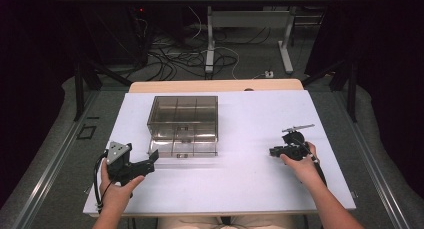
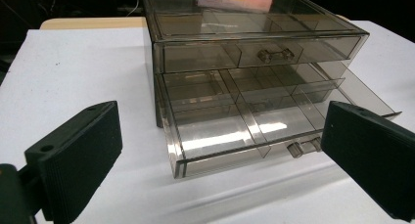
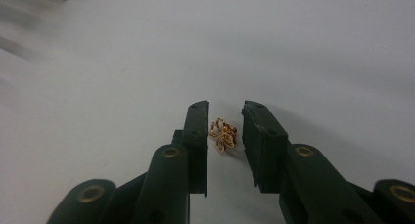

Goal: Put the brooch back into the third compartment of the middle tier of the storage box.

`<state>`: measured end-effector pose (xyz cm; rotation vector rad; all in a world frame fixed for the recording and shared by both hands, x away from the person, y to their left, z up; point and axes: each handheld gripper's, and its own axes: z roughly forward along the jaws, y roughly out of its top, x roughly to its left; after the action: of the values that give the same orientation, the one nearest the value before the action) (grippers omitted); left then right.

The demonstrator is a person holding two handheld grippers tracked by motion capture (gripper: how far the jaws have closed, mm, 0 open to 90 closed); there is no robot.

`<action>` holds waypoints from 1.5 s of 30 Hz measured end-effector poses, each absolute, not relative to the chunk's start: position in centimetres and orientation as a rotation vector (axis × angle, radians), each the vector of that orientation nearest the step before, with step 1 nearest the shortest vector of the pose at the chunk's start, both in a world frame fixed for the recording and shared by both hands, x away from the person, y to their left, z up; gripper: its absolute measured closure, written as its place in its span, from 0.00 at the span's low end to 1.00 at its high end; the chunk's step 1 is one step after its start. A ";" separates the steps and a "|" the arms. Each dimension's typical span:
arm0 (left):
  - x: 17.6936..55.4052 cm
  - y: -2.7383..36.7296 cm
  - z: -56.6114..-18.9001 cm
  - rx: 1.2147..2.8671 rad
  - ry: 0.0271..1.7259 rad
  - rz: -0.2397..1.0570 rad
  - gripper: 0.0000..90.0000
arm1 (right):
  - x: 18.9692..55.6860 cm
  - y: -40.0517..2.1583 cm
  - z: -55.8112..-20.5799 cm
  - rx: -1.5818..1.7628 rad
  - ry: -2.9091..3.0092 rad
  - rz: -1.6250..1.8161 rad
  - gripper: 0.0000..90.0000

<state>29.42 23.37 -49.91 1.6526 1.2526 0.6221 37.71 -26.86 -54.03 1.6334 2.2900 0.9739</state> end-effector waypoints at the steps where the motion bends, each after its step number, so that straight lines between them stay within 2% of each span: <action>1: 29.4 23.4 -49.9 1.653 1.253 0.622 0.02 | 37.7 -26.9 -54.0 1.634 2.290 0.971 0.82; 24: 29.5 23.4 -49.9 1.648 1.259 0.621 0.02 | 37.7 -26.7 -53.9 1.634 2.316 0.965 0.98; 45: 29.5 23.5 -49.9 1.648 1.258 0.620 0.02 | 37.4 -26.4 -53.4 1.585 2.333 0.990 1.00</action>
<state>29.45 23.48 -49.91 1.6481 1.2585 0.6202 37.41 -26.35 -53.38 1.5854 2.3329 0.9902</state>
